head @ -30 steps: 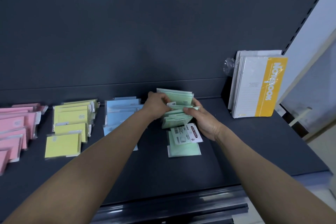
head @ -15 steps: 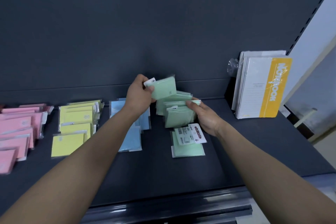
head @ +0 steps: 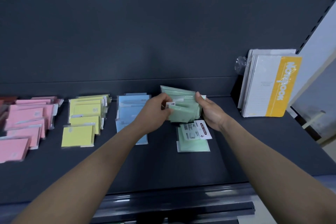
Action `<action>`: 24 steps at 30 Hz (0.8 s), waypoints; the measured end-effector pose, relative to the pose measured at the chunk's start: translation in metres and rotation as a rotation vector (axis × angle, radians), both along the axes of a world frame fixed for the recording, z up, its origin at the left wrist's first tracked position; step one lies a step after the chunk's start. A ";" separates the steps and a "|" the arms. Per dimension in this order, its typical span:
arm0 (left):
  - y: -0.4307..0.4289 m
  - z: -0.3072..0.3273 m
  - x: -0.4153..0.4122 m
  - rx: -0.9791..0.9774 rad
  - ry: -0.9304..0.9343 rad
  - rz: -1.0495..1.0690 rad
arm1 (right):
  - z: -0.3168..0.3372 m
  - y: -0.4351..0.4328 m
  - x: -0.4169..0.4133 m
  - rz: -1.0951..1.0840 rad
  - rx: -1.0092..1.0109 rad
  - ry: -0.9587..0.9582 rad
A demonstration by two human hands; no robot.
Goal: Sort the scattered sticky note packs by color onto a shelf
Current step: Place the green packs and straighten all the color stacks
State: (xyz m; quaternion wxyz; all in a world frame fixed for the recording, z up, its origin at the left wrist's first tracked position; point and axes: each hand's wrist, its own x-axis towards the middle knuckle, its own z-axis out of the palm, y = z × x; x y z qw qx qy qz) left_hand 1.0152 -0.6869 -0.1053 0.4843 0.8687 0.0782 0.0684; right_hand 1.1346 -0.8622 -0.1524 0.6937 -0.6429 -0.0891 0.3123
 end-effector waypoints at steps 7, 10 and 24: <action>0.004 -0.016 0.000 0.181 0.129 -0.044 | -0.004 -0.002 0.000 0.013 -0.012 -0.007; 0.005 -0.015 0.001 0.175 0.120 -0.009 | -0.003 -0.003 -0.001 0.071 -0.014 -0.013; 0.006 -0.009 -0.005 0.302 0.155 -0.120 | -0.005 -0.007 0.006 0.040 0.026 0.001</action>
